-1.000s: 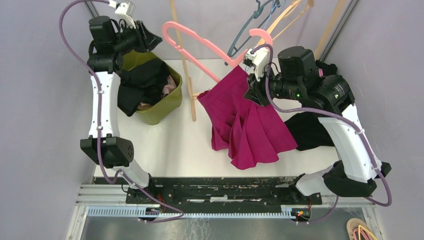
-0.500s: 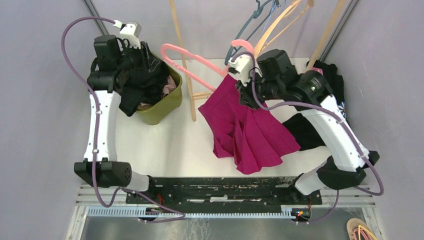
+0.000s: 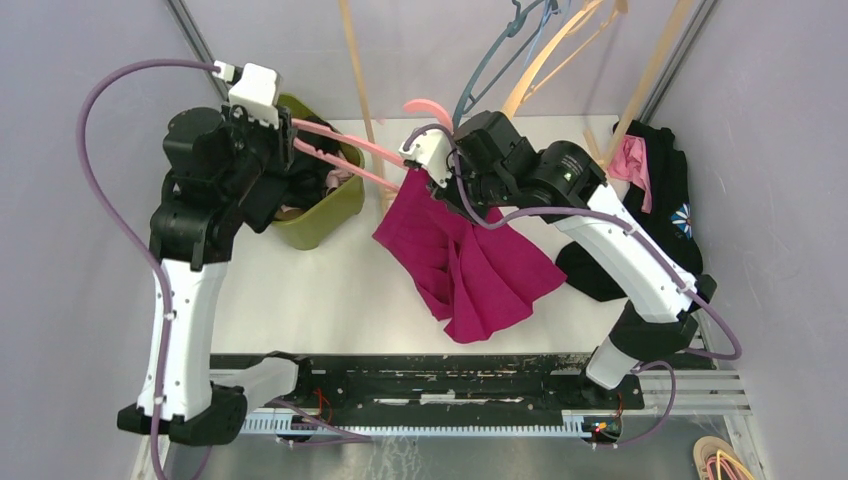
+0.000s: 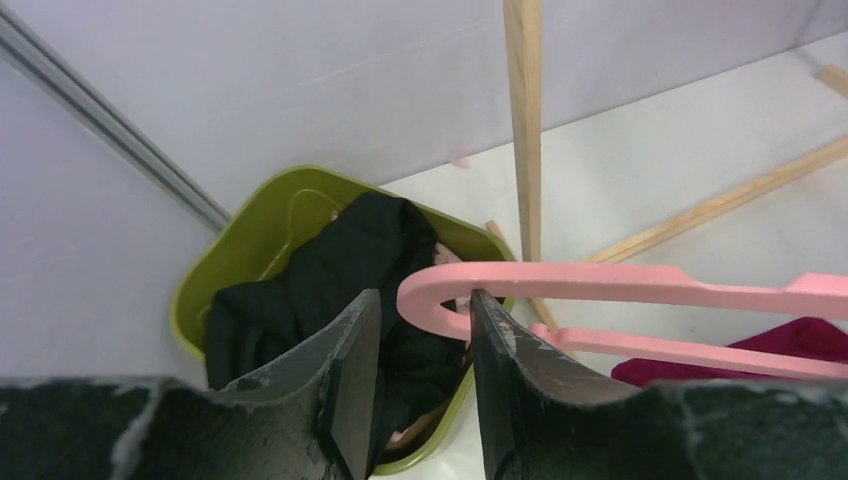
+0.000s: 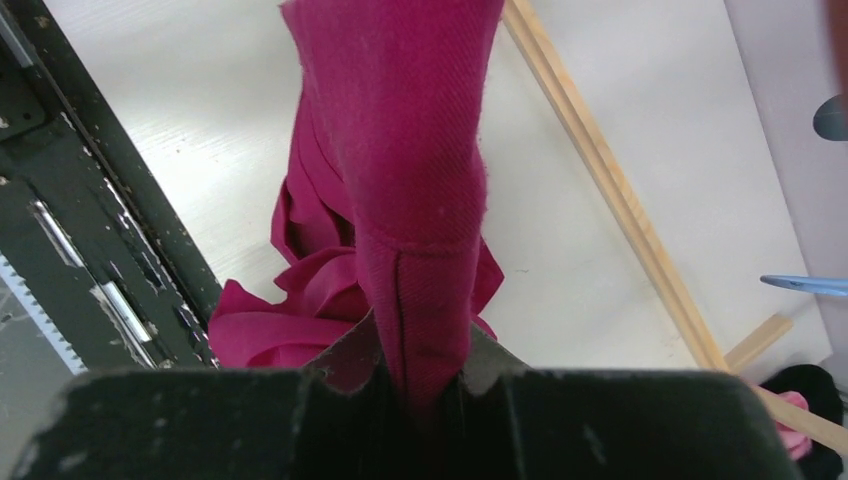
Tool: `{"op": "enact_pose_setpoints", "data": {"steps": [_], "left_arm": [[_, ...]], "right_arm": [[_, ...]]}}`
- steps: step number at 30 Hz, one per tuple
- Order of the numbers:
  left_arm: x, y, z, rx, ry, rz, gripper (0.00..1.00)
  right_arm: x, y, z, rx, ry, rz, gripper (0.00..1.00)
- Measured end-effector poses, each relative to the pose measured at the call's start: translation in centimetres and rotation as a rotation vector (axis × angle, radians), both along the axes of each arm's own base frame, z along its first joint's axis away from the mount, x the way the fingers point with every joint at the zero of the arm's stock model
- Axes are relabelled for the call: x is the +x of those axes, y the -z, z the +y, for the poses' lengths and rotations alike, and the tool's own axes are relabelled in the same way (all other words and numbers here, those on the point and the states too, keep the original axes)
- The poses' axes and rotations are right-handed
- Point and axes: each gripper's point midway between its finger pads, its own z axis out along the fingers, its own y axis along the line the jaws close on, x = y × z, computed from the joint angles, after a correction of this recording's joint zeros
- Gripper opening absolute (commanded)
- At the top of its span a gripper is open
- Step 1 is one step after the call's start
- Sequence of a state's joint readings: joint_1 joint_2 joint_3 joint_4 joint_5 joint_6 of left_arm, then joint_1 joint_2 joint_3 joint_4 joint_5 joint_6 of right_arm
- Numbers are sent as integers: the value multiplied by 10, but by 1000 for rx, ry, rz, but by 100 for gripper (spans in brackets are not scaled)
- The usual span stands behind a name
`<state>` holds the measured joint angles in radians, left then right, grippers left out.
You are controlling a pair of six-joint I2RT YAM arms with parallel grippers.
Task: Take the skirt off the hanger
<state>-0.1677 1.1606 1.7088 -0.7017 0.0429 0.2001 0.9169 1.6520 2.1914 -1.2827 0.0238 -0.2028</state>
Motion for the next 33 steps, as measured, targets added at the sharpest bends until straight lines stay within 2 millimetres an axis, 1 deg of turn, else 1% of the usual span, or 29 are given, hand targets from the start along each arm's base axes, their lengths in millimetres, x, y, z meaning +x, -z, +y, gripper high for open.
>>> {"op": "enact_pose_setpoints", "data": {"steps": [2,4,7,9,14,18,22,25,30,33], "left_arm": [[-13,-6,2,44,-7,-34,49],[-24,-6,3,90,-5,-55,49],[-36,-2,0,150,30,-72,50],[-39,5,-4,179,63,-70,51],[-40,27,-24,225,179,-34,52],[-46,32,-44,245,289,-31,54],[-60,34,-64,259,415,-53,58],[-73,45,-81,256,533,-38,62],[-96,60,-110,209,737,-3,64],[-107,64,-121,188,814,7,64]], "right_arm": [[0,2,-1,-25,-1,-14,1],[1,5,-3,-54,-3,-26,1],[6,8,-4,-89,-5,-46,1],[8,12,-2,-104,-11,-46,1],[18,23,13,-125,-23,-42,1],[22,33,19,-149,-34,-35,1],[23,35,23,-152,-42,-31,1],[23,32,24,-145,-44,-39,1],[23,26,25,-129,-48,-47,1],[20,25,28,-126,-58,-49,1]]}}
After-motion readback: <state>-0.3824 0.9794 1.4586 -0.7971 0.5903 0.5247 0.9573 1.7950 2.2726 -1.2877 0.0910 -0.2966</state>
